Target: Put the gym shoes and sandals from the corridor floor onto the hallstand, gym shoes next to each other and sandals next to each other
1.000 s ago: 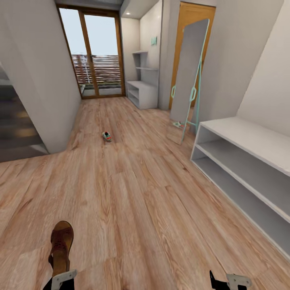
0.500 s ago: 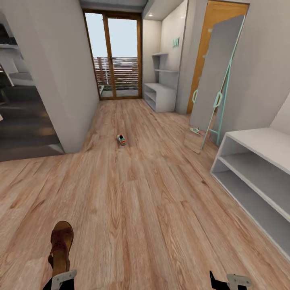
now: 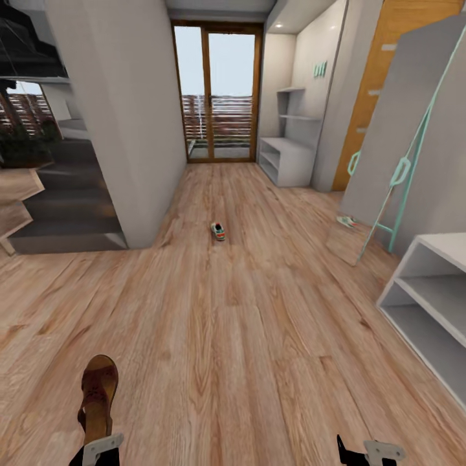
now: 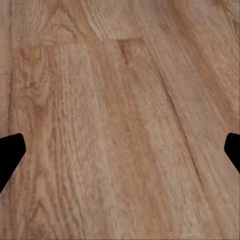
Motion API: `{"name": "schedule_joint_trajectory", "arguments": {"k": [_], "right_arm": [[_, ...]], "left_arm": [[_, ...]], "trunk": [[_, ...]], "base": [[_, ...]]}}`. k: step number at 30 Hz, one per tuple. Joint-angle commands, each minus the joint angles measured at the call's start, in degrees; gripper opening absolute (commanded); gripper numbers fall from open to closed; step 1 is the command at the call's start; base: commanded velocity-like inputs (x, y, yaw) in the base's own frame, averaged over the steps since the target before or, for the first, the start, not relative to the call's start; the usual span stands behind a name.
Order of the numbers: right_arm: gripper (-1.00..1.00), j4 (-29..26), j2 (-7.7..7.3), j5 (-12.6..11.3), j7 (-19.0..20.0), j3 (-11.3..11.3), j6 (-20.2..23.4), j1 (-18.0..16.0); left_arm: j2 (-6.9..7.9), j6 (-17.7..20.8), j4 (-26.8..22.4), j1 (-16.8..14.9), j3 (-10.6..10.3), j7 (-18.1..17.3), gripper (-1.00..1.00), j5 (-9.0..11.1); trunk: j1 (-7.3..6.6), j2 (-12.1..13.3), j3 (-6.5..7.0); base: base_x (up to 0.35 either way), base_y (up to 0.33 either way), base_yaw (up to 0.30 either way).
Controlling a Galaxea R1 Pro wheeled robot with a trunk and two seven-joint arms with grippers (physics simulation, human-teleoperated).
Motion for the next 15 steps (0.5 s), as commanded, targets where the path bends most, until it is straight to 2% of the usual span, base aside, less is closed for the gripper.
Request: {"name": "schedule_joint_trajectory", "arguments": {"k": [1, 15], "right_arm": [[1.0, 0.02, 0.0, 0.03, -0.03, -0.06, -0.17, -0.01], [1.0, 0.02, 0.0, 0.03, -0.03, -0.06, -0.17, -0.01]], "left_arm": [[-0.04, -0.13, 0.04, -0.04, 0.2, 0.08, -1.0, -0.3], [-0.02, -0.13, 0.04, -0.04, 0.2, 0.08, -1.0, -0.31]], "trunk": [[0.02, -0.01, 0.0], [0.02, -0.01, 0.58]], "base": [[0.339, 0.0, 0.248], [0.338, 0.0, 0.247]]}}
